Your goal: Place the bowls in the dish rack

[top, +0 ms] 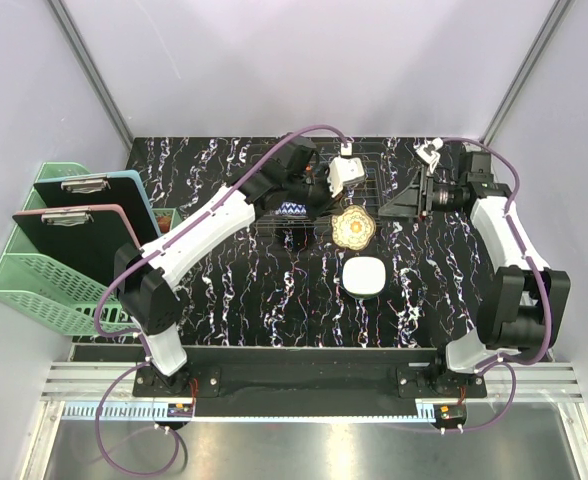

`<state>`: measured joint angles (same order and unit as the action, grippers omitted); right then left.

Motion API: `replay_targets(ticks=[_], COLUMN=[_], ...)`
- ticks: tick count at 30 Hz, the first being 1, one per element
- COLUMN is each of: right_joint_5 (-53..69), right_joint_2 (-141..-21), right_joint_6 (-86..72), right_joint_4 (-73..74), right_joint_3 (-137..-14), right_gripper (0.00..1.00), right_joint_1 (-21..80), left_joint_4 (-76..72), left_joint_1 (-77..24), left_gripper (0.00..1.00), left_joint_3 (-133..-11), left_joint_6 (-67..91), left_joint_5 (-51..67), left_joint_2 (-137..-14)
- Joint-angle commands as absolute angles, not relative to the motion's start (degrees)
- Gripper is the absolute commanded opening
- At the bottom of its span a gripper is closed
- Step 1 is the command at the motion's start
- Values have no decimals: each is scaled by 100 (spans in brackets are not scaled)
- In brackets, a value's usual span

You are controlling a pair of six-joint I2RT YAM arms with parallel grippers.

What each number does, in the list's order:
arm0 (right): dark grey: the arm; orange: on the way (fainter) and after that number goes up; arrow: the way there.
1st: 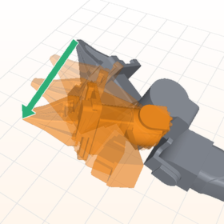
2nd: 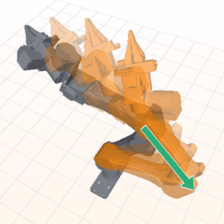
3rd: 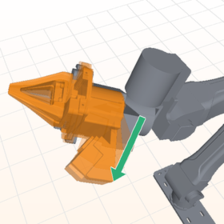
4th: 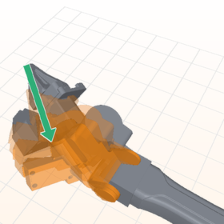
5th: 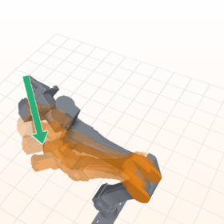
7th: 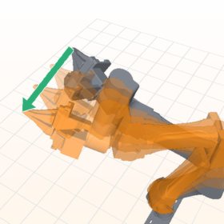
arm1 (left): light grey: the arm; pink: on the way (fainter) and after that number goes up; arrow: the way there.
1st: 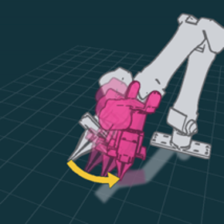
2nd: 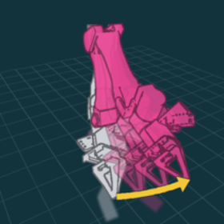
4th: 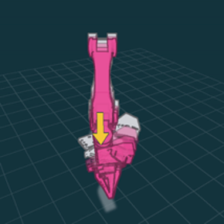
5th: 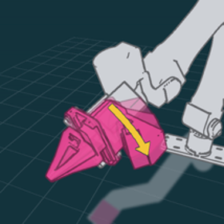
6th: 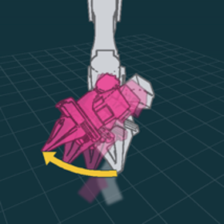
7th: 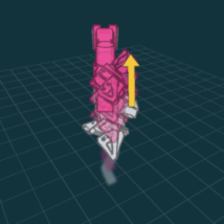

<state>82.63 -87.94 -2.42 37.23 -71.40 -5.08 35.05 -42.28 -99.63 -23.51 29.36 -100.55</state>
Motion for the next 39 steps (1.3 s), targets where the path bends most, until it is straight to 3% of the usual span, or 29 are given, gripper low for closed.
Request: replay_targets(ticks=[1,19,32,39], right_joint_5=[8402,8560,8534,8578], right_joint_2=[-8789,-8833,-9053,-8956], right_joint_6=[-237,-299,-316,-255], right_joint_4=[3586,3454,3384,3366], right_joint_3=[-7040,-6996,-6996,-6952], right_gripper=[90,83,83,72], right_joint_1=[-308,-35,193,193], left_joint_4=[3032,3023,3032,3032], left_joint_1=[-4245,-4254,-4298,-4298], left_gripper=[0,0,0,0], left_joint_3=[-10388,-10476,-10644,-10521], left_joint_6=[-2171,-2048,-2004,-2030], left_joint_5=[3138,3278,3331,3287], left_joint_2=[-10046,-10186,-10336,-10318])
